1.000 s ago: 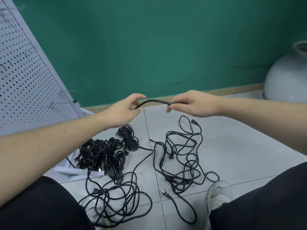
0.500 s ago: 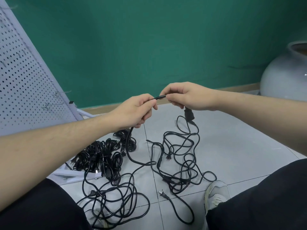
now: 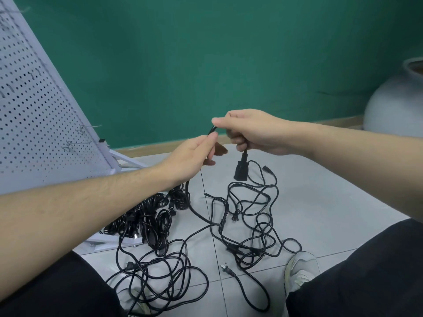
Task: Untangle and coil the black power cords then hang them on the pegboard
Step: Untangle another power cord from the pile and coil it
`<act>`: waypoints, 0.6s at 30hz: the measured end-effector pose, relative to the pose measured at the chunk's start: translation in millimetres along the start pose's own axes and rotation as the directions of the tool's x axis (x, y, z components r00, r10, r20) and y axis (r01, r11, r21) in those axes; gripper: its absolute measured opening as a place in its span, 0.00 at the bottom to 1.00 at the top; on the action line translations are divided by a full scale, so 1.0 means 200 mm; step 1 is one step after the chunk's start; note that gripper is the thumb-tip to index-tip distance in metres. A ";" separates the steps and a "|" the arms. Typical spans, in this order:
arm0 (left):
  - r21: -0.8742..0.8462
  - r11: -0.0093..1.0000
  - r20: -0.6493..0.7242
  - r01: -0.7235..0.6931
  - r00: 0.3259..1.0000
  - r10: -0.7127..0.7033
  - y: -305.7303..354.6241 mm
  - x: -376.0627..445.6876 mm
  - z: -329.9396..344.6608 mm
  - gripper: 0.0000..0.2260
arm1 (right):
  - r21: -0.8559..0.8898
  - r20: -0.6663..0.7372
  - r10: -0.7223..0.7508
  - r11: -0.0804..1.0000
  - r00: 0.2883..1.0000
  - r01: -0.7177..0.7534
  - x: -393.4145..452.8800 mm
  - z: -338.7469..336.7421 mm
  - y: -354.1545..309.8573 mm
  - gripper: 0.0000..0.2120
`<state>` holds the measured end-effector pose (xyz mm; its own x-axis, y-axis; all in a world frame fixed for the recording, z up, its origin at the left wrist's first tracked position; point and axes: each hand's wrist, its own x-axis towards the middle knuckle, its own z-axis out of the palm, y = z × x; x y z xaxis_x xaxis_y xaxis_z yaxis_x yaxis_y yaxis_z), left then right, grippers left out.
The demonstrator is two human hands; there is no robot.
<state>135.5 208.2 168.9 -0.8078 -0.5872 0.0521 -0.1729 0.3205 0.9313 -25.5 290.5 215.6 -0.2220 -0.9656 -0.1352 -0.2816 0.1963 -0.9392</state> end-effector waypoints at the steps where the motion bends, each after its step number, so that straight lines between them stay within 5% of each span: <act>1: 0.011 1.000 0.000 -0.002 1.000 0.002 -0.01 0.00 0.01 0.24 | 0.001 -0.018 0.000 1.000 1.000 0.000 0.00 0.02 0.00 0.17; 4: 0.037 0.999 -0.004 0.013 1.000 -0.013 0.00 0.00 0.03 0.26 | 0.116 -0.056 -0.039 0.992 0.998 0.045 0.02 0.05 -0.01 0.17; 8: -0.253 0.963 0.070 0.087 0.995 -0.072 0.02 -0.01 0.06 0.21 | 0.374 -0.032 -0.068 0.924 0.997 0.075 0.02 0.08 -0.05 0.16; 10: -0.253 0.963 0.091 0.094 0.993 -0.073 0.03 -0.02 0.04 0.17 | 0.446 -0.036 -0.077 0.891 0.996 0.085 0.02 0.09 -0.06 0.16; 15: -0.174 0.982 0.173 0.069 0.984 -0.039 0.00 -0.04 0.00 0.11 | 0.405 -0.027 -0.055 0.912 0.998 0.062 0.02 0.12 -0.05 0.07; 18: -0.156 0.984 0.237 0.085 0.970 -0.046 0.00 -0.05 0.00 0.09 | 0.321 -0.027 -0.028 0.947 0.999 0.035 0.02 0.12 -0.04 0.10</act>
<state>144.0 214.4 167.3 -0.9096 -0.4082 -0.0776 -0.1505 0.1496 0.9772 -2.1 280.4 214.3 -0.2391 -0.9658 -0.1002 0.0249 0.0971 -0.9950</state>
